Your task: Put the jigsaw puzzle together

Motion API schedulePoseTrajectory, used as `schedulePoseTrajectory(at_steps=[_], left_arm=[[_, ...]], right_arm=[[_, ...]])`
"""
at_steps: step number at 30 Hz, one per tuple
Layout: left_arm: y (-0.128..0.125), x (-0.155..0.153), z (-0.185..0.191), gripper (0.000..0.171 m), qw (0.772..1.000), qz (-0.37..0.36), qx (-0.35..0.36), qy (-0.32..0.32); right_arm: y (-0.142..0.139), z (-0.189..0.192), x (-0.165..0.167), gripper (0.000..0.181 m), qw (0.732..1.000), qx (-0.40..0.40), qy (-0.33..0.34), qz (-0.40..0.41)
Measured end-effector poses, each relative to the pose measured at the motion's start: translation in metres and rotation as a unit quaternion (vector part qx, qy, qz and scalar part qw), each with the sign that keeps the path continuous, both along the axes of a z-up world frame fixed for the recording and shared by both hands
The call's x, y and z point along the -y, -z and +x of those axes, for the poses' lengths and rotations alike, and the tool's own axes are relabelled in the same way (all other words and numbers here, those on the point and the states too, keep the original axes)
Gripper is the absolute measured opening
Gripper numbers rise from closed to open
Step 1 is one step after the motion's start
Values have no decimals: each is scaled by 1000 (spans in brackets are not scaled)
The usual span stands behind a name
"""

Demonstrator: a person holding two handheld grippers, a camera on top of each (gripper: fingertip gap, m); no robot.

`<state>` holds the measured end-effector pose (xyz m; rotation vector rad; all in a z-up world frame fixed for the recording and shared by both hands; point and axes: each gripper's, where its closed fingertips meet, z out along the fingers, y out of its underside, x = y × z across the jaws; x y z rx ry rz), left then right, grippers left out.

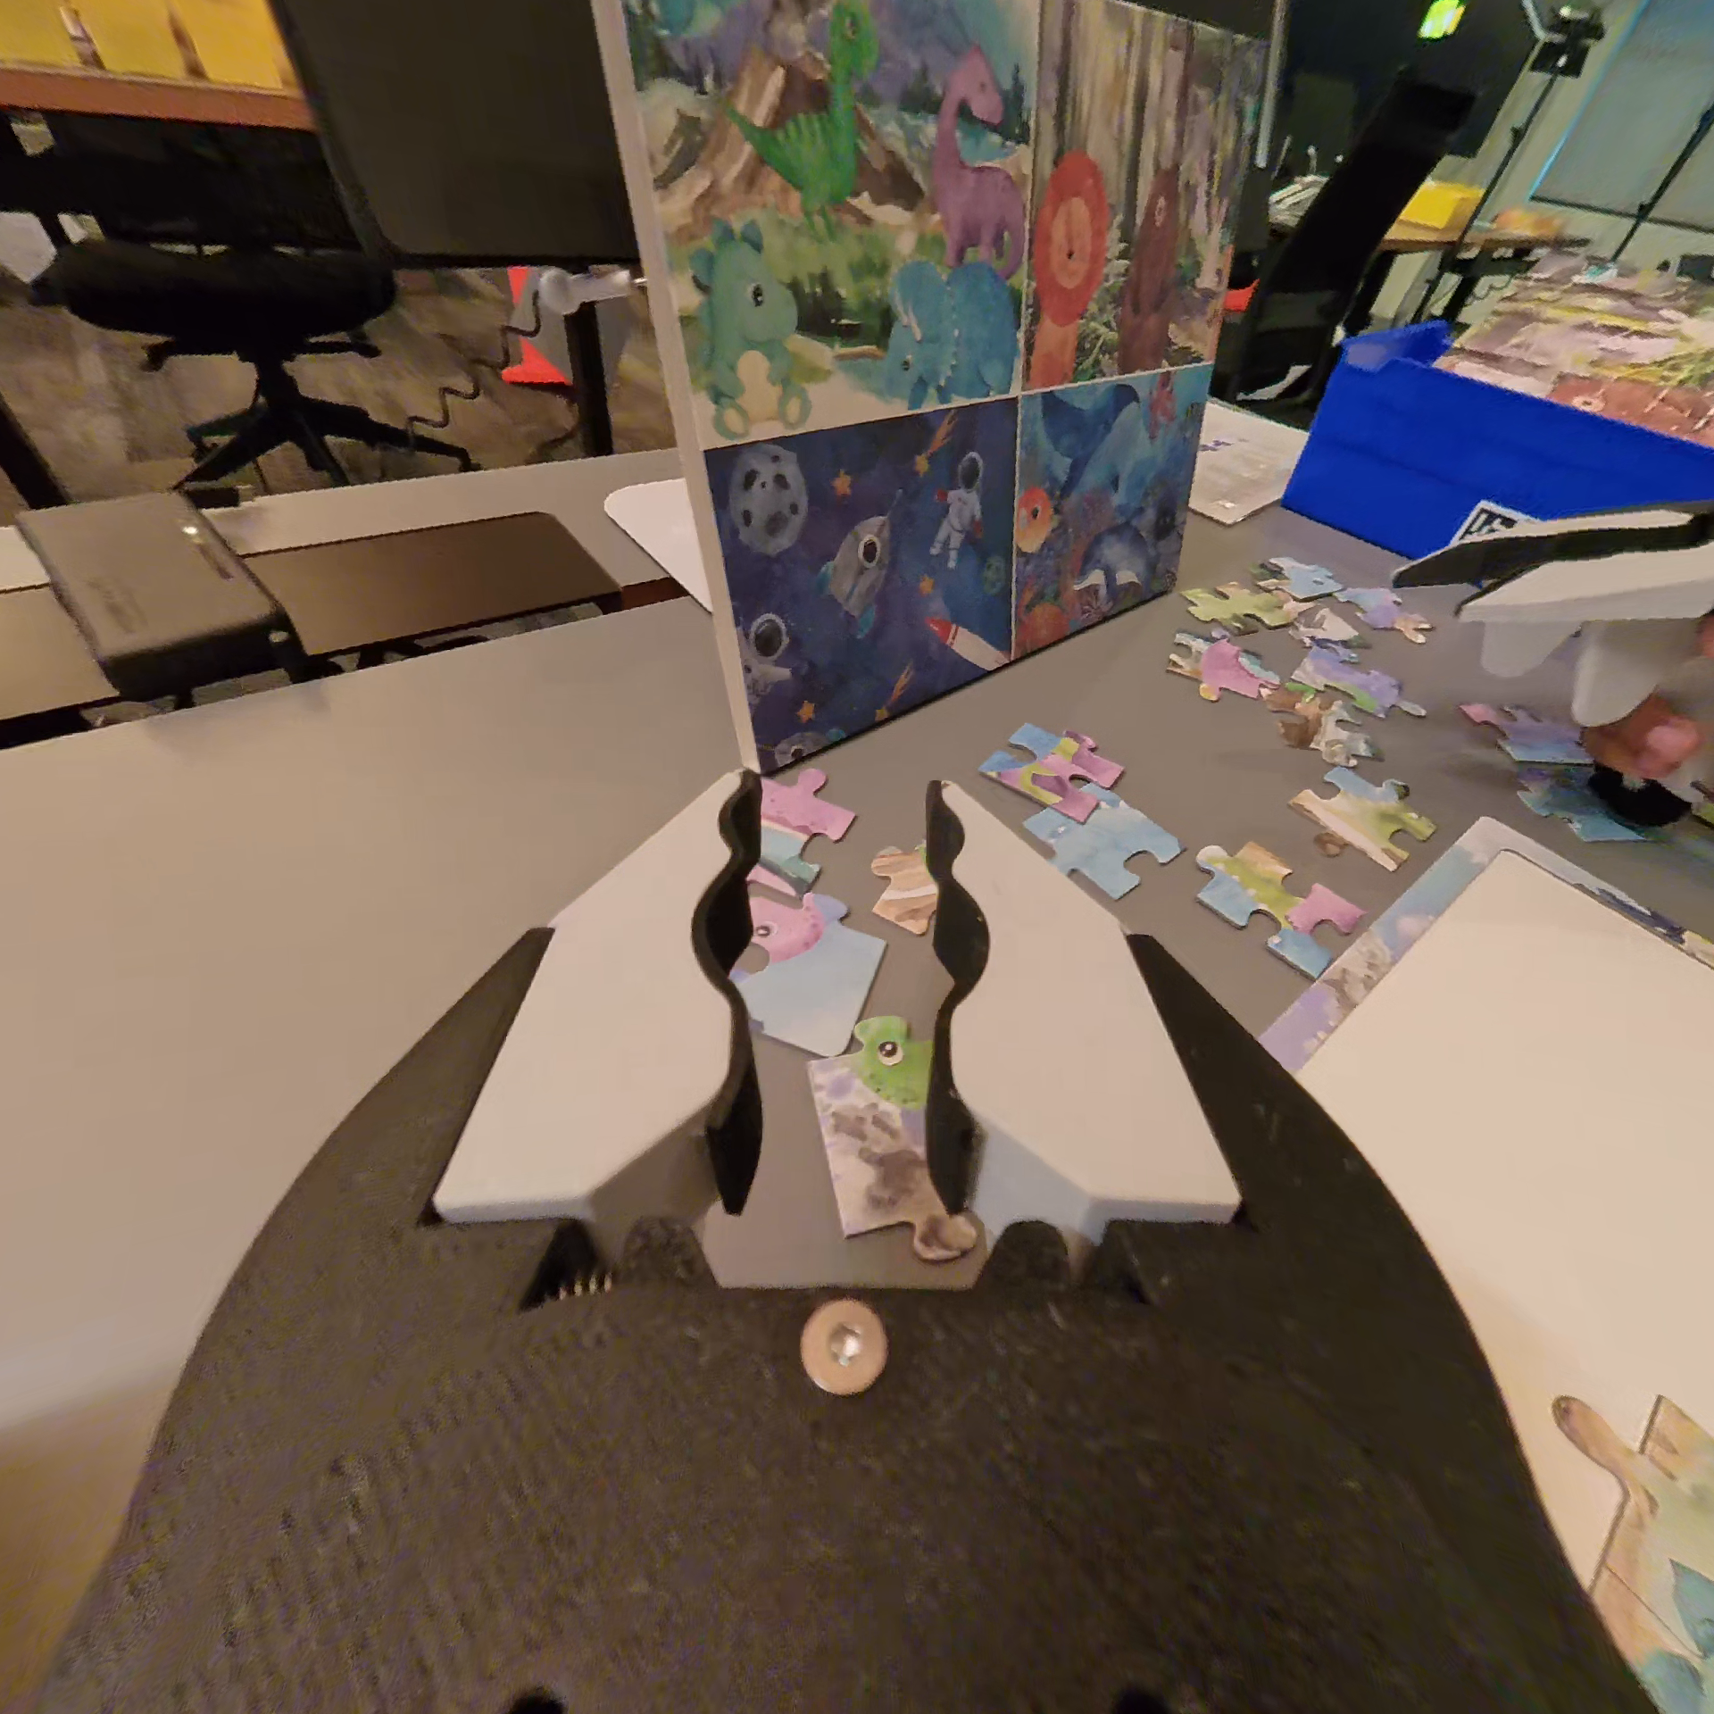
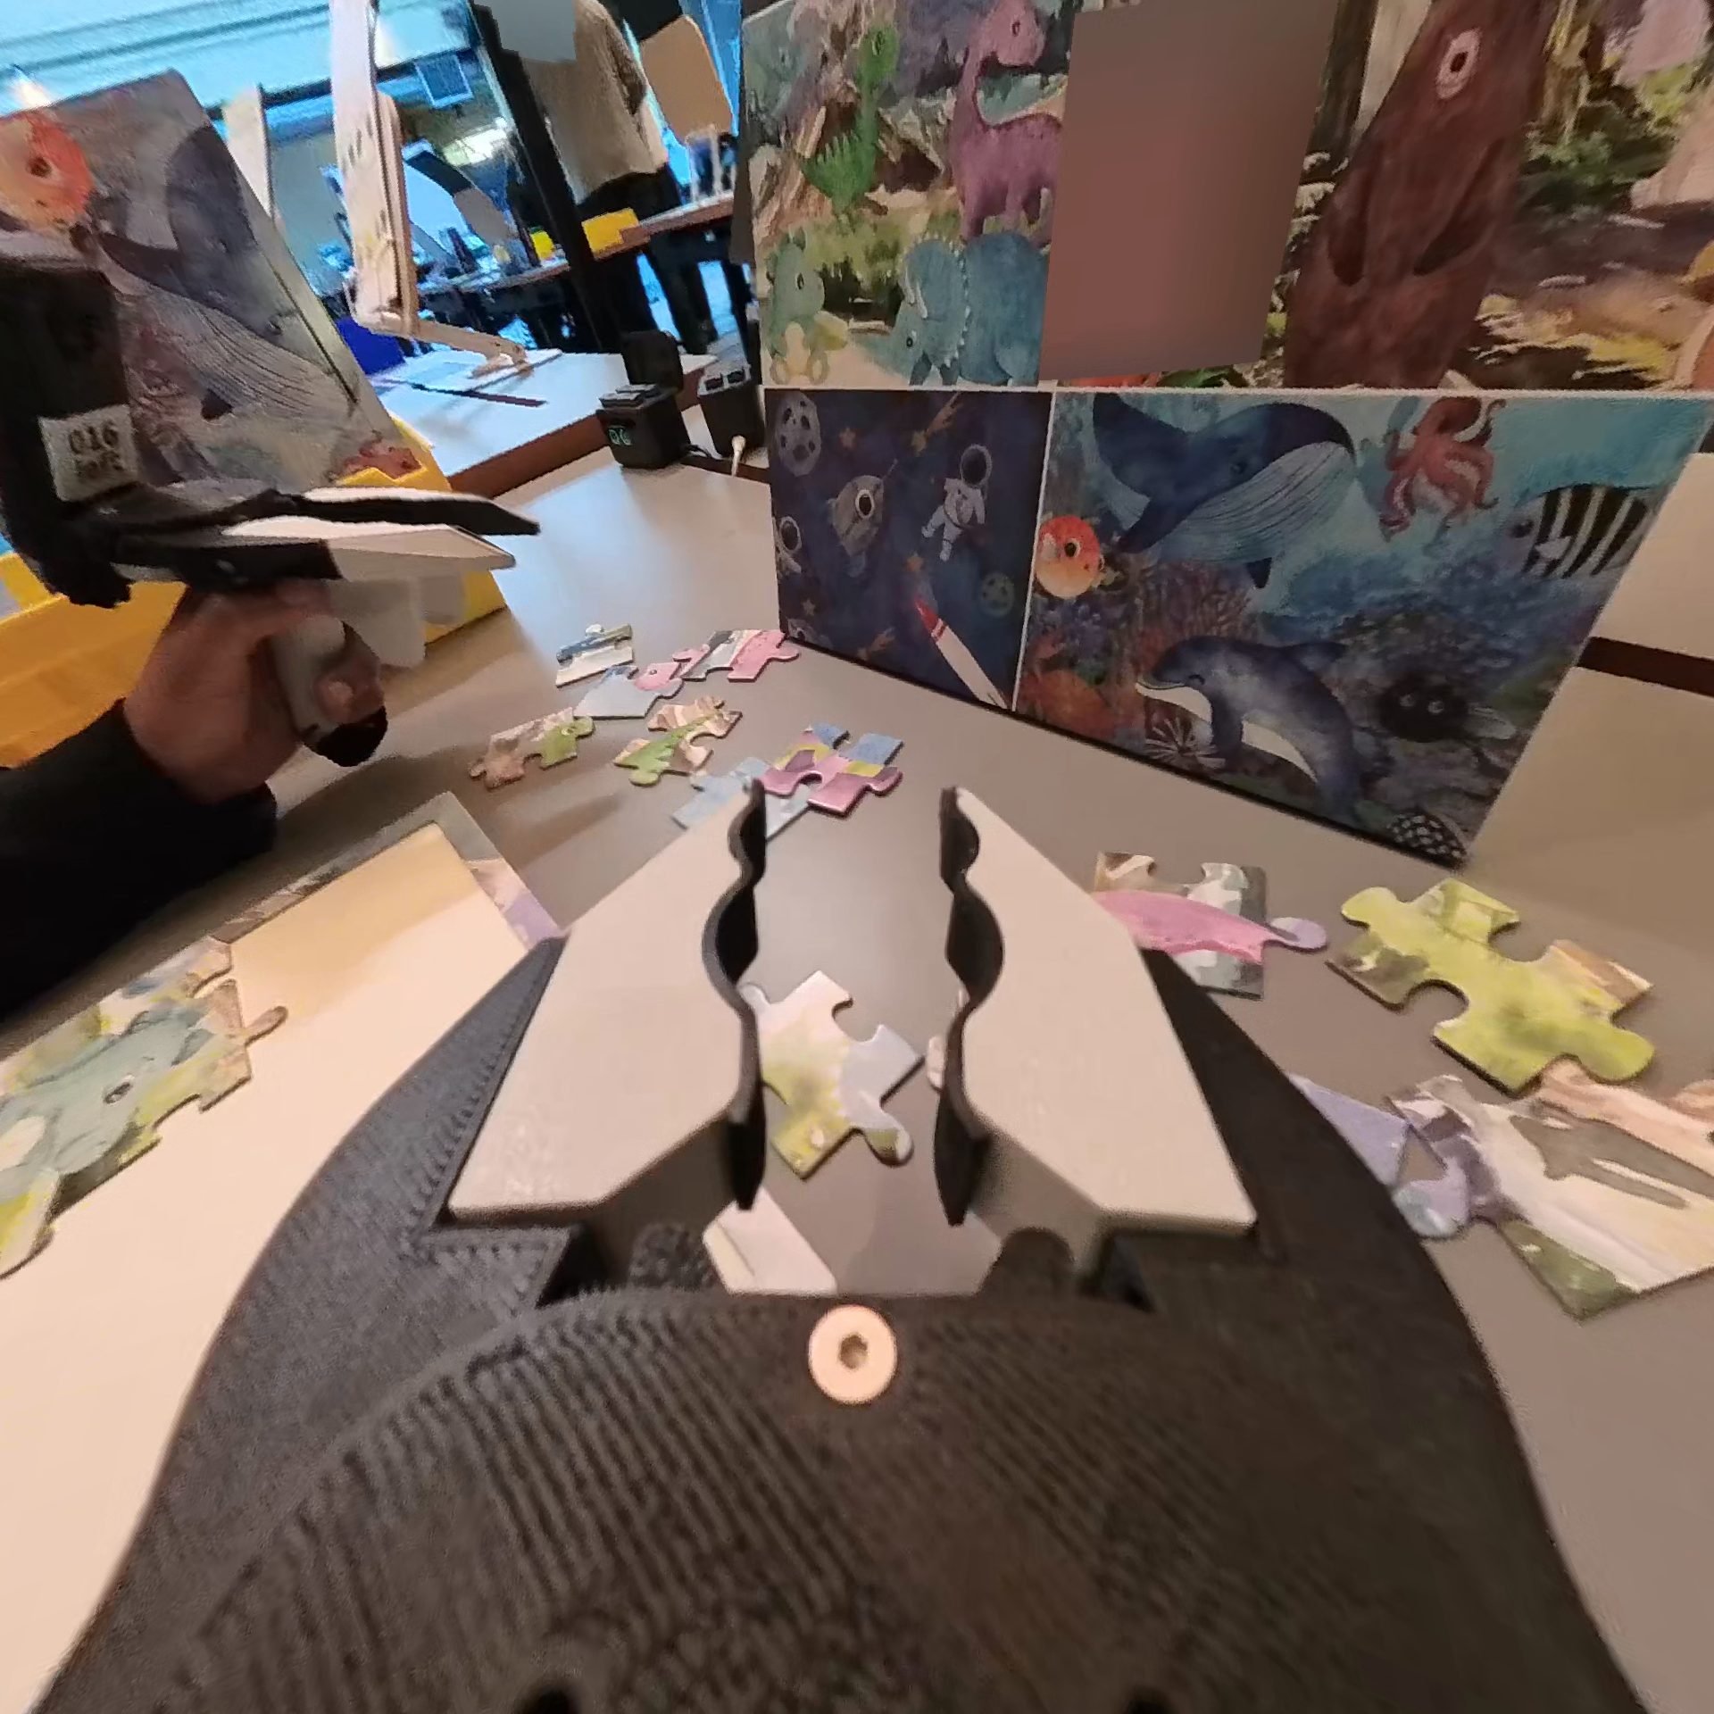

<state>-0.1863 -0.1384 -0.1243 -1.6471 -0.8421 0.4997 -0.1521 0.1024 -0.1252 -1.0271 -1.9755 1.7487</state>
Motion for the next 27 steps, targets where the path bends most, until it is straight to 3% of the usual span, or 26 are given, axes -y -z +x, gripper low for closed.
schedulePoseTrajectory(at_steps=[10,27], left_arm=[[9,11,-6,32,1000,-13,15,-21],[22,-12,1,33,999,-36,34,12]], right_arm=[[5,3,8,35,1000,-2,-11,23],[3,1,3,32,999,-12,0,30]])
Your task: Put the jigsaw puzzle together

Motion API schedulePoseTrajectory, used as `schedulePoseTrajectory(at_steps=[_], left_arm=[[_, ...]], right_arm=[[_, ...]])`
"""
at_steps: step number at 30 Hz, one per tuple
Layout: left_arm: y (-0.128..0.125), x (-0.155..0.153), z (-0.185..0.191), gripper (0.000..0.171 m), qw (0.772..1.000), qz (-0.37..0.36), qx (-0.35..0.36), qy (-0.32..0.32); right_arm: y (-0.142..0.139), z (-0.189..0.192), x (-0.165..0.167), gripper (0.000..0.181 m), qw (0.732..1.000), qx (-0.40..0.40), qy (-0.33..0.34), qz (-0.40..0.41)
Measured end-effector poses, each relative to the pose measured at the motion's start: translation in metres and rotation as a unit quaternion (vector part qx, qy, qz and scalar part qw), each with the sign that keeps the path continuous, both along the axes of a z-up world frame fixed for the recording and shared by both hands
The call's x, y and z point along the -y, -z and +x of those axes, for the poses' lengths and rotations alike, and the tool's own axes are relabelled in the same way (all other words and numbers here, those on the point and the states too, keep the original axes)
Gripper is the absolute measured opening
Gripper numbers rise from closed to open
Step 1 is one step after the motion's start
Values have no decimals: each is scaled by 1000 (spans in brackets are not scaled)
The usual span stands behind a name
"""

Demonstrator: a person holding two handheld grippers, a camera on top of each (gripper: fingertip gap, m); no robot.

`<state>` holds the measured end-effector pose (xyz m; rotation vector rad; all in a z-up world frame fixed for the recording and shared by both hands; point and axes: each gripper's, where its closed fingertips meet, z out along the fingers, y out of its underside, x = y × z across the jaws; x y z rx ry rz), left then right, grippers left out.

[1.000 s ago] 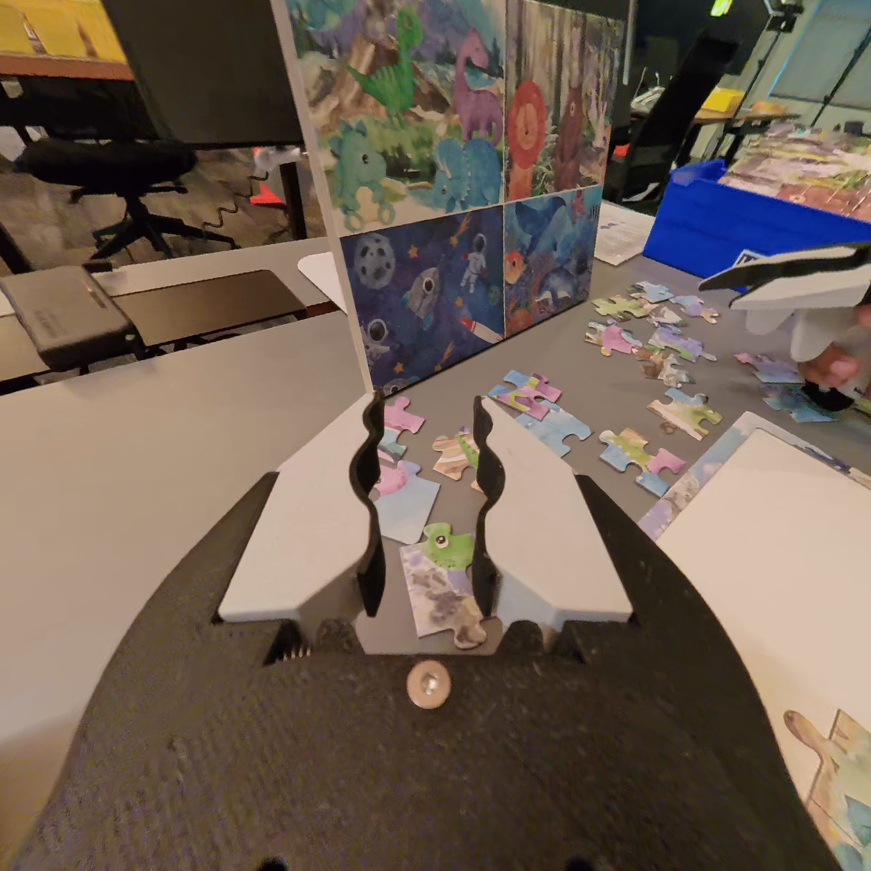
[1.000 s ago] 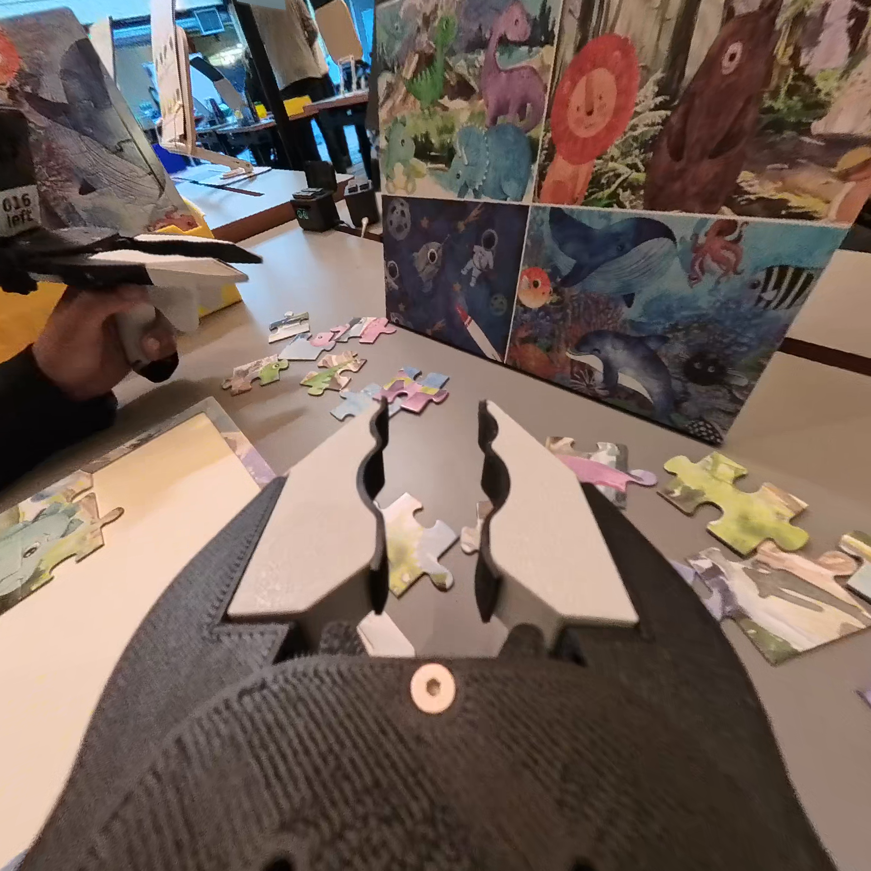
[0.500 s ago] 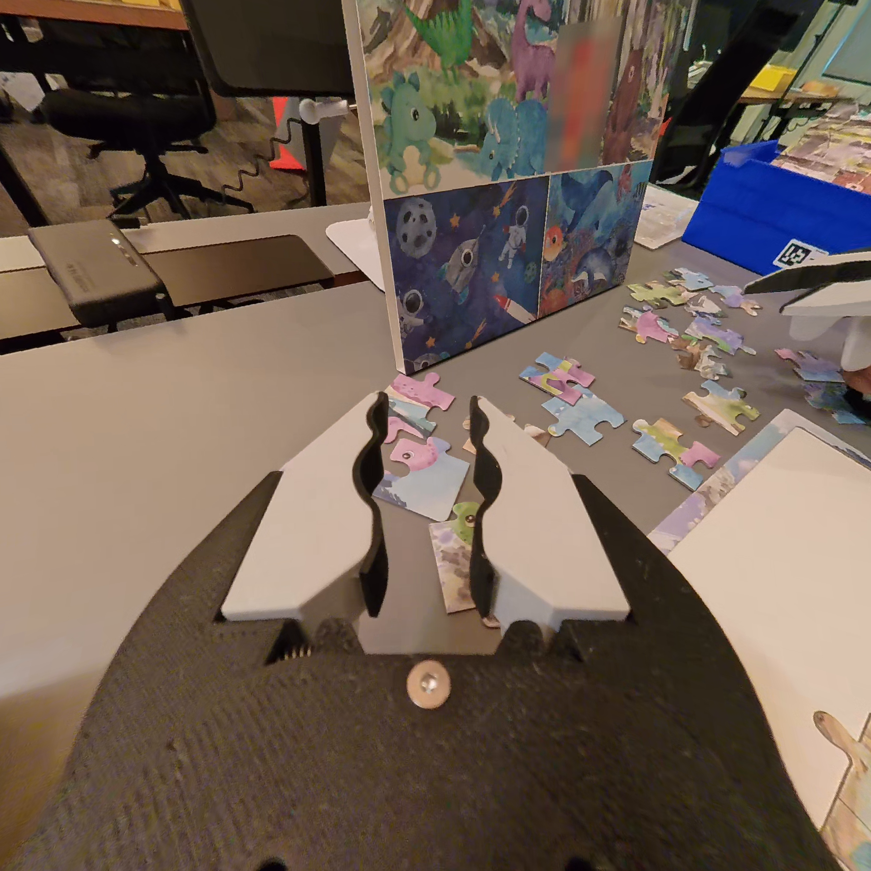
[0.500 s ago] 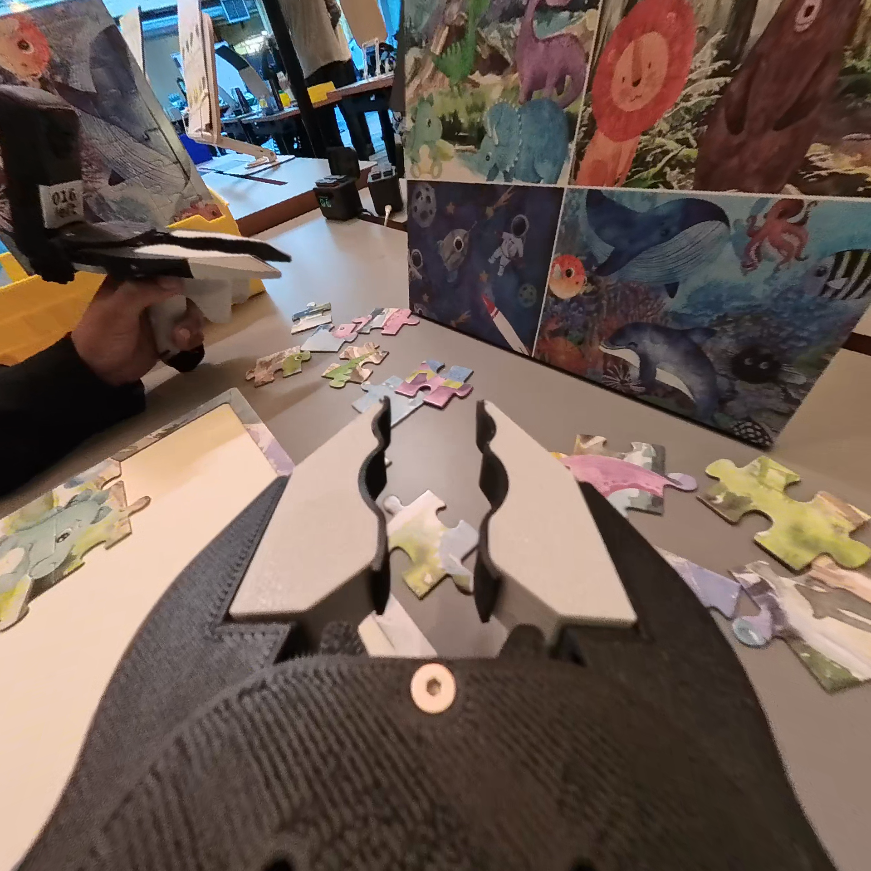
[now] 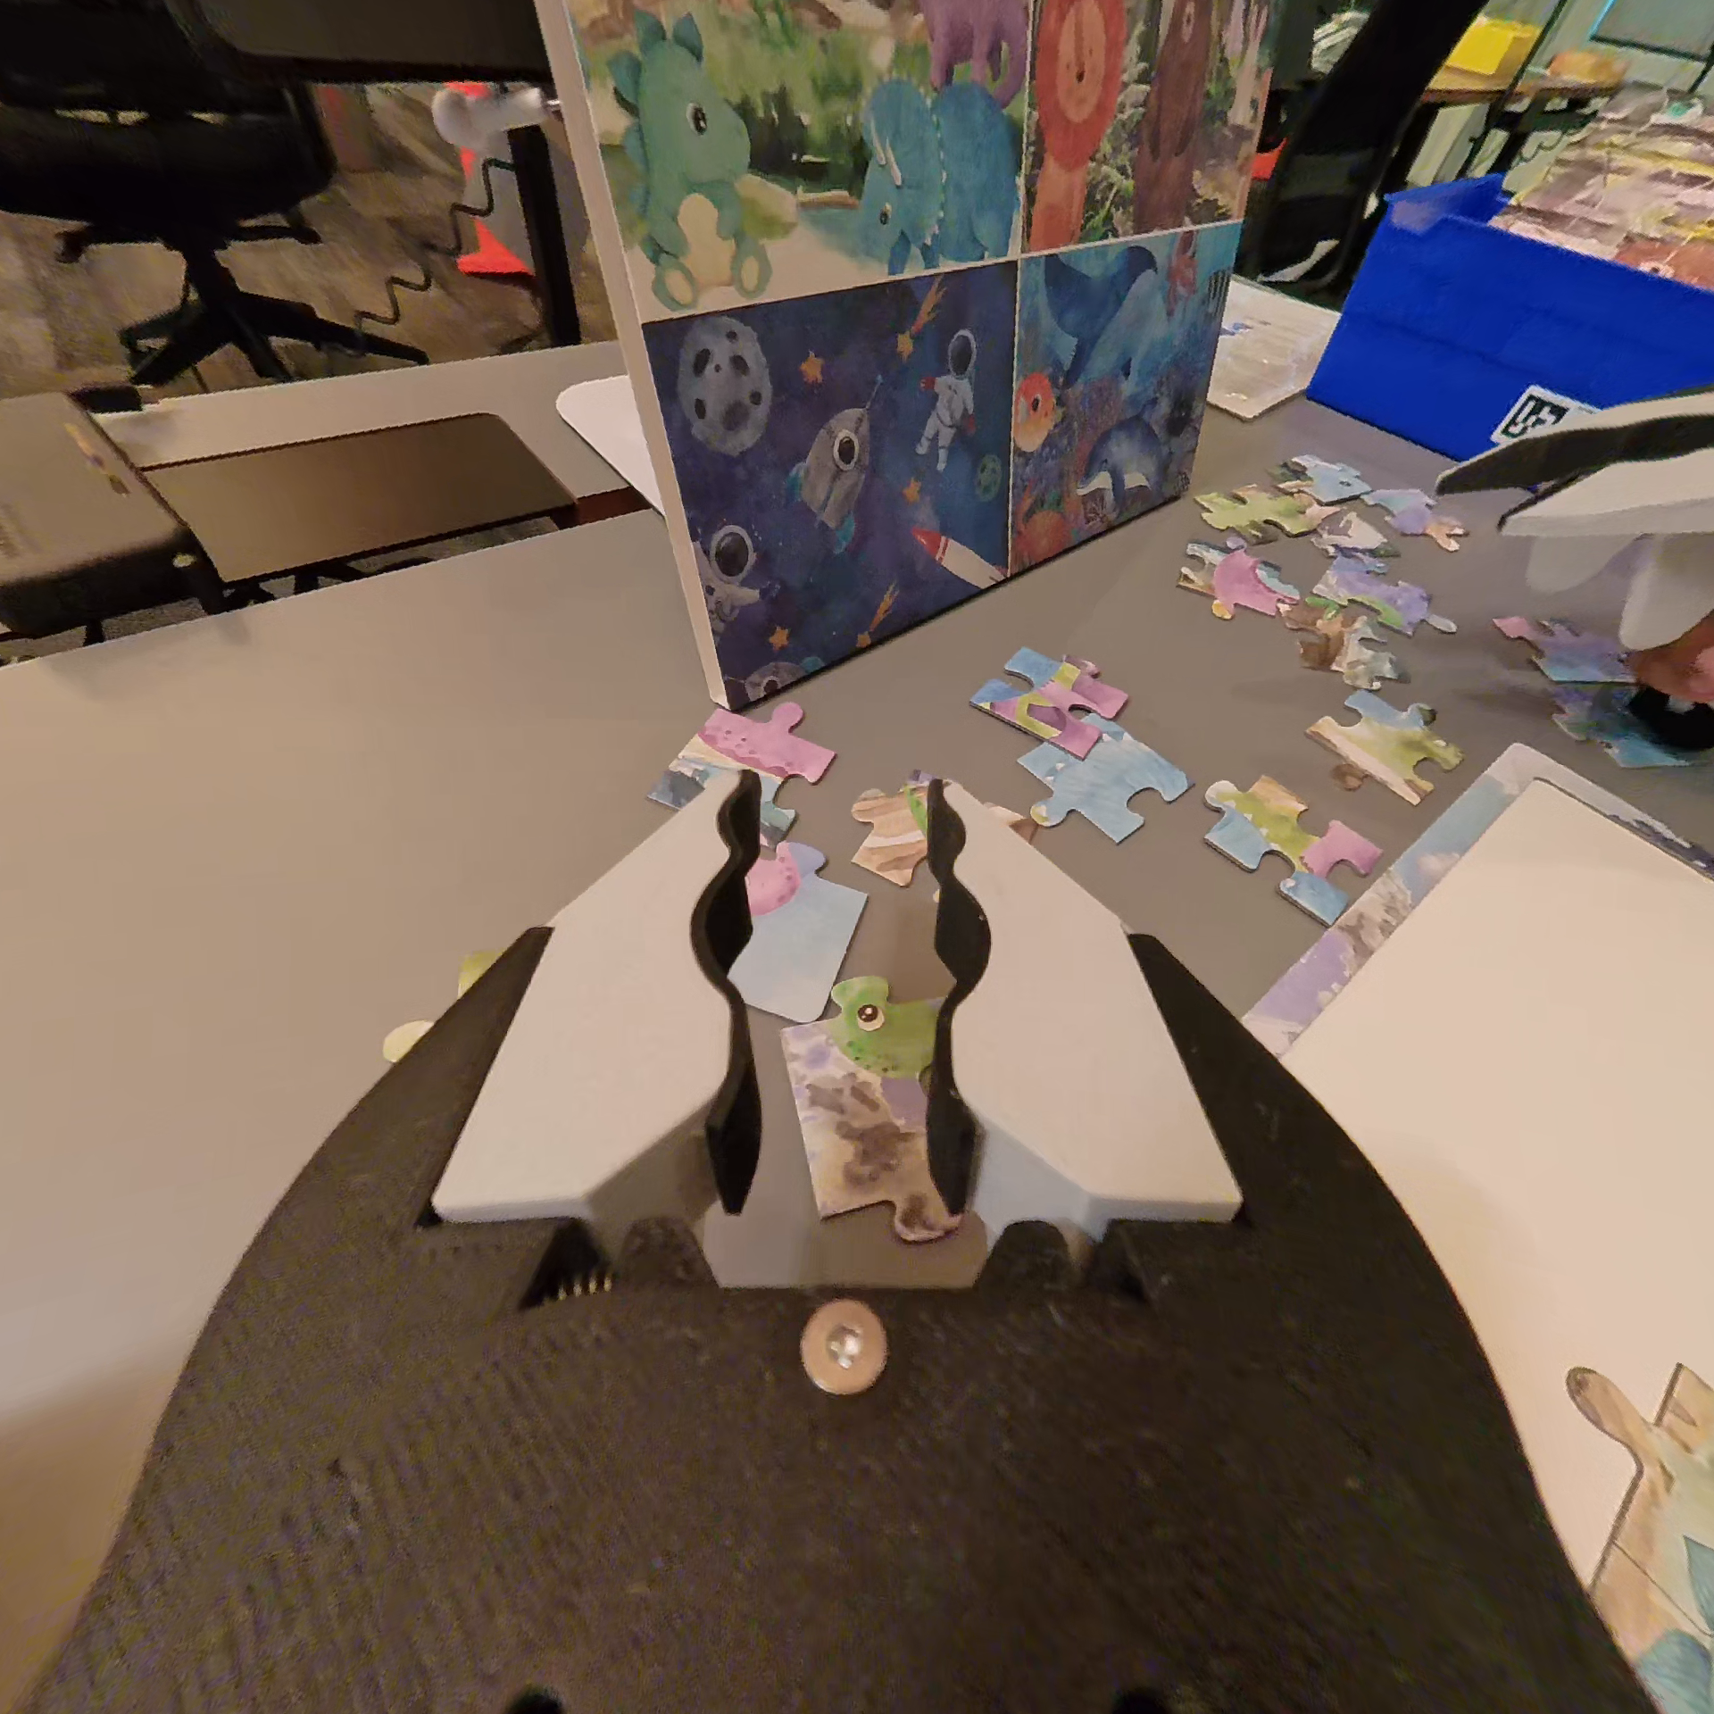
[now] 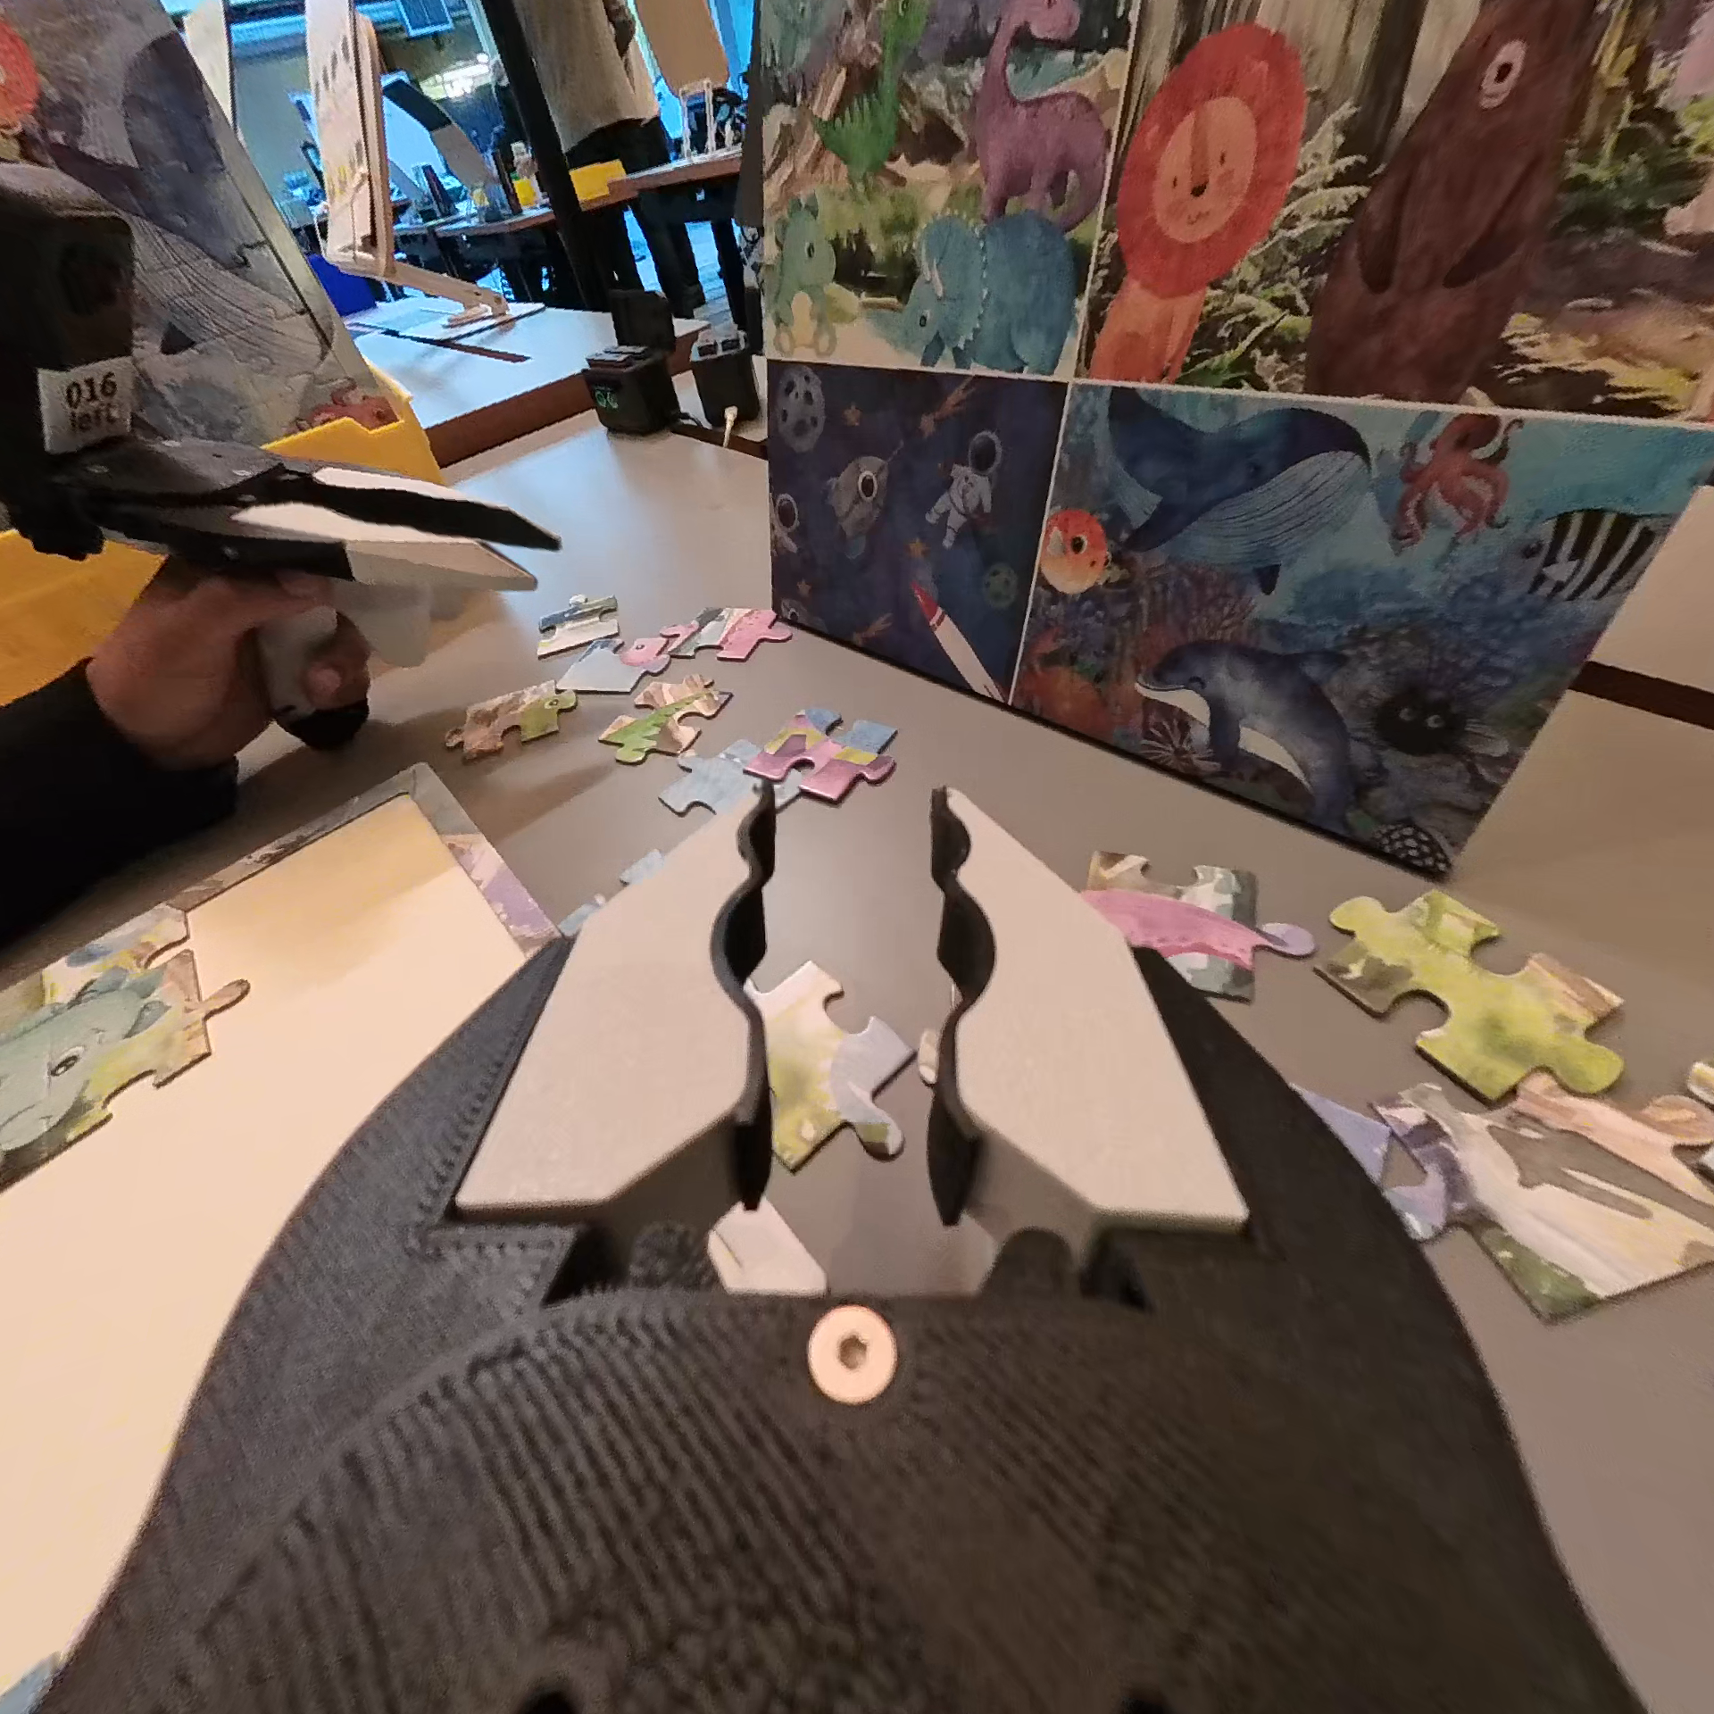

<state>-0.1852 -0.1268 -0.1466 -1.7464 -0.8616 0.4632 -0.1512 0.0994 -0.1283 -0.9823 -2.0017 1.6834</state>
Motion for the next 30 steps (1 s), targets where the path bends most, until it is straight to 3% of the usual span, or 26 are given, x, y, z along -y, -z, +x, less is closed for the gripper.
schedulePoseTrajectory(at_steps=[5,23,30], left_arm=[[0,0,0,34,1000,-2,-2,-1],[-5,3,-2,35,1000,17,-7,-6],[-4,3,-2,36,1000,14,-8,-8]], right_arm=[[8,-2,0,32,1000,0,6,27],[4,-4,-5,35,1000,6,20,5],[11,-7,-7,36,998,-11,34,55]])
